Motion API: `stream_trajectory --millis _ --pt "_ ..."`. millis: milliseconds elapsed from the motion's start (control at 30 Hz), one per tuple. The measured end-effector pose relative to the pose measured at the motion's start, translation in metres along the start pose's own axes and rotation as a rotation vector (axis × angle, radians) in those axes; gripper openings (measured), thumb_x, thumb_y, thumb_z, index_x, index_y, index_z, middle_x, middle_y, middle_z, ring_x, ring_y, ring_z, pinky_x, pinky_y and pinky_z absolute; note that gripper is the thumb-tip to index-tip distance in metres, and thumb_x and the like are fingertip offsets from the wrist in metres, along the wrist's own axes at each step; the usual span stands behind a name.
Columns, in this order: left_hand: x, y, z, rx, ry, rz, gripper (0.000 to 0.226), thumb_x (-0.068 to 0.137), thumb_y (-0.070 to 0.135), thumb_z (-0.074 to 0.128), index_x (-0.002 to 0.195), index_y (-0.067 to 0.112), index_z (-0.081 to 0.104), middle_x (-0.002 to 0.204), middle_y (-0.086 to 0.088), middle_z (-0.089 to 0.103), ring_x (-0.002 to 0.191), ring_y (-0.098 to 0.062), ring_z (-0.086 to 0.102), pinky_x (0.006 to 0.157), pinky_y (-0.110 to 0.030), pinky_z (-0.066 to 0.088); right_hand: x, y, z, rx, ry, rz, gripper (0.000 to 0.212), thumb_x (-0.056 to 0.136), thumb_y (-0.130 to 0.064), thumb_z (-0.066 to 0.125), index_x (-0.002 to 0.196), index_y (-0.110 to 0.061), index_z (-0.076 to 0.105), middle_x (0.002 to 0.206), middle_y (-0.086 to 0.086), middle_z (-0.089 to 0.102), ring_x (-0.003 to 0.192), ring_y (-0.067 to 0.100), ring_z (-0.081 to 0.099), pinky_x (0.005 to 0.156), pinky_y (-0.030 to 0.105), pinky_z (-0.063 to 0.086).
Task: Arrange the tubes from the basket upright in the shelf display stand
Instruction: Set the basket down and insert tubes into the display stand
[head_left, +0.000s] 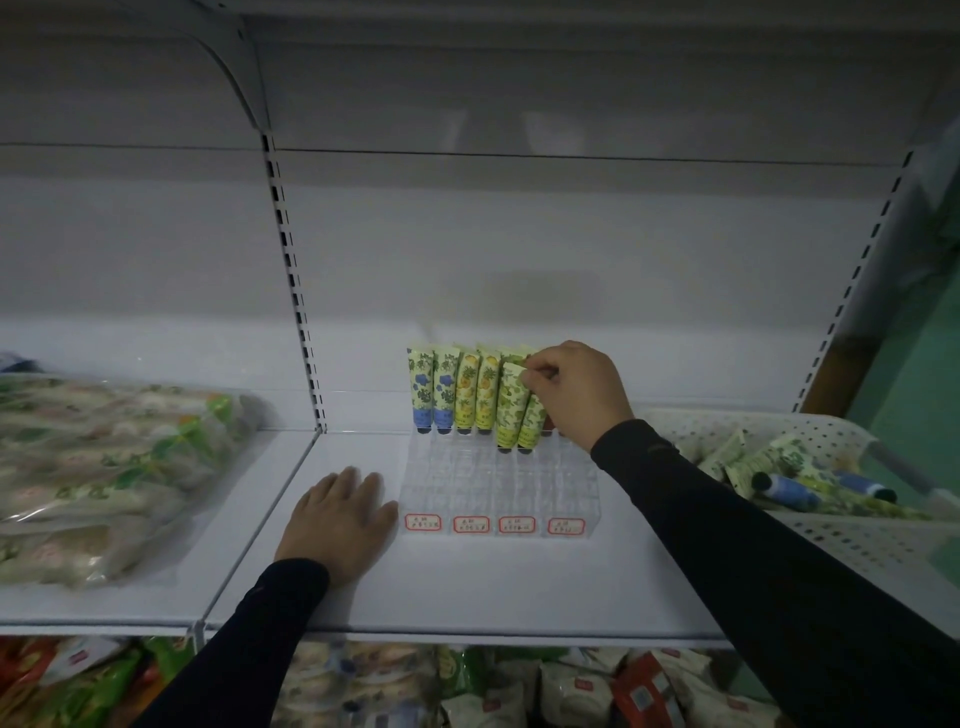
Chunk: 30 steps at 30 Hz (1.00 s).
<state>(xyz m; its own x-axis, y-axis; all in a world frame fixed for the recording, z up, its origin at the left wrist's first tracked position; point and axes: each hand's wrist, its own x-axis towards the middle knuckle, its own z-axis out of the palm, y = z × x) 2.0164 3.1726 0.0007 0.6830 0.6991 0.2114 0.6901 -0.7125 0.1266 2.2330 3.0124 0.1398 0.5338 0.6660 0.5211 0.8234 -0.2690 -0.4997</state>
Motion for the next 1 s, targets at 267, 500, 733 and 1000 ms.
stream_trajectory --millis 267,500,733,1000 --pt "-0.0002 -0.0003 0.0003 -0.012 0.003 -0.002 0.074 0.075 0.063 0.009 0.123 0.022 0.047 0.126 -0.004 0.050 0.119 -0.024 0.045 0.101 -0.037 0.036 0.0031 -0.0070 -0.0031 -0.010 -0.060 -0.035 0.019 0.095 -0.015 0.057 0.098 -0.010 0.074 0.103 0.002 0.069 0.090 0.012 0.058 0.077 0.020 0.037" --pt "-0.0014 0.0019 -0.0025 0.019 0.005 -0.012 0.081 0.071 0.063 0.004 0.125 0.021 0.048 0.129 -0.005 0.050 0.122 -0.025 0.045 0.103 -0.036 0.034 0.0078 -0.0083 0.0000 -0.011 -0.052 -0.053 0.021 0.096 -0.015 0.055 0.097 -0.010 0.076 0.100 0.001 0.072 0.086 0.009 0.056 0.074 0.019 0.036" --pt "-0.0024 0.0017 -0.0027 0.029 0.007 -0.008 0.080 0.072 0.063 0.004 0.125 0.021 0.047 0.129 -0.005 0.049 0.122 -0.025 0.046 0.103 -0.036 0.035 0.0061 -0.0080 0.0010 -0.010 -0.055 -0.058 0.022 0.096 -0.017 0.055 0.100 -0.012 0.076 0.105 0.000 0.072 0.085 0.005 0.053 0.074 0.016 0.034" --pt "-0.0016 0.0004 -0.0014 0.070 0.007 0.021 0.084 0.072 0.061 0.001 0.127 0.018 0.048 0.129 -0.008 0.049 0.119 -0.026 0.047 0.102 -0.036 0.036 0.0039 -0.0086 -0.0026 -0.006 -0.068 -0.068 0.022 0.096 -0.018 0.057 0.103 -0.008 0.076 0.105 0.005 0.071 0.097 0.016 0.061 0.077 0.018 0.037"
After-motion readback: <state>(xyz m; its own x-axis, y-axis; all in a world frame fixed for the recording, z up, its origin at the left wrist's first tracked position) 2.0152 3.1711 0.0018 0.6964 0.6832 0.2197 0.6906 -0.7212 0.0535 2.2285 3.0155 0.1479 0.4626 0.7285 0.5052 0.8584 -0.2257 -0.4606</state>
